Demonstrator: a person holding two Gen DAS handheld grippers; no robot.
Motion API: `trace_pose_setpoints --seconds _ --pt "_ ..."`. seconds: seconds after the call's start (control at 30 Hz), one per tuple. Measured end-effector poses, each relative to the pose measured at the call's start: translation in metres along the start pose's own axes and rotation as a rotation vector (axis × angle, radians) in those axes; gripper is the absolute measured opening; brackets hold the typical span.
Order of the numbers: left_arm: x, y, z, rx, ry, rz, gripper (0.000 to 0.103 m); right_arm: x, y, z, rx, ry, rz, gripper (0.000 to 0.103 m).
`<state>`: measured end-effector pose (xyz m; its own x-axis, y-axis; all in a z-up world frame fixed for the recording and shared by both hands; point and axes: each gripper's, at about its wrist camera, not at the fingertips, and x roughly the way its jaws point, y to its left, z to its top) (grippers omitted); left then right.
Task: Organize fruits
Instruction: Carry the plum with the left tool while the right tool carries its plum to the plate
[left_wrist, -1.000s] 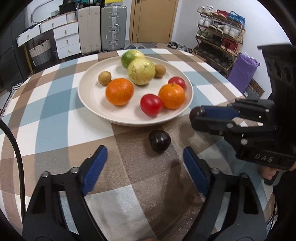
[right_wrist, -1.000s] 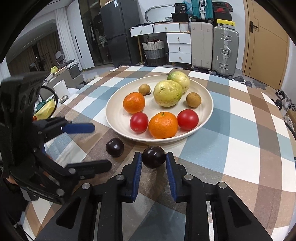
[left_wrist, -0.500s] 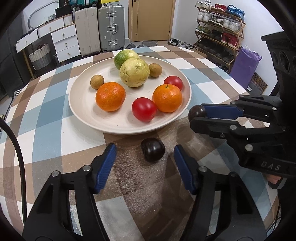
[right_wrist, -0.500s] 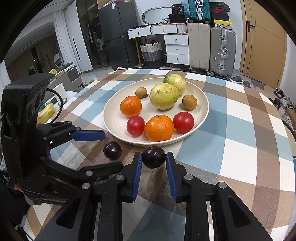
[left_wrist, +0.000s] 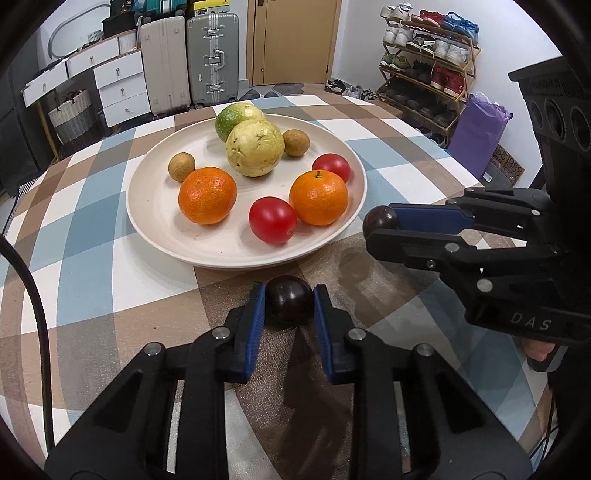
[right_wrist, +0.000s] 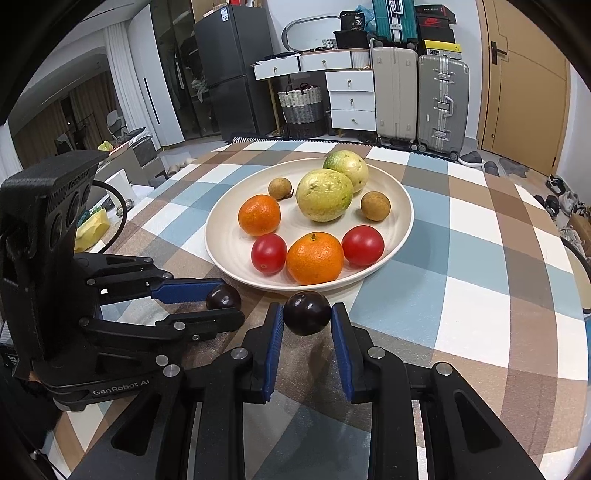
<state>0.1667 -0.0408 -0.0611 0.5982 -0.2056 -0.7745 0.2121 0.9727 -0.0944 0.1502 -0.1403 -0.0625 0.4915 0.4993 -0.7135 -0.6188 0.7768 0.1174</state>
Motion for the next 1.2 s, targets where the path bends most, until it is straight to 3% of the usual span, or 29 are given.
trace_pose_setpoints --seconds 0.4,0.8,1.2 --pt "-0.008 -0.001 -0.005 -0.001 -0.021 -0.016 0.023 -0.003 0.002 -0.001 -0.006 -0.012 0.014 0.027" --pt "-0.034 0.007 -0.004 -0.022 -0.104 -0.047 0.023 -0.012 0.006 0.001 0.0 -0.072 0.055 0.027" --pt "-0.056 0.027 -0.001 -0.098 -0.197 -0.005 0.023 -0.021 -0.003 0.011 0.048 -0.141 0.037 0.027"
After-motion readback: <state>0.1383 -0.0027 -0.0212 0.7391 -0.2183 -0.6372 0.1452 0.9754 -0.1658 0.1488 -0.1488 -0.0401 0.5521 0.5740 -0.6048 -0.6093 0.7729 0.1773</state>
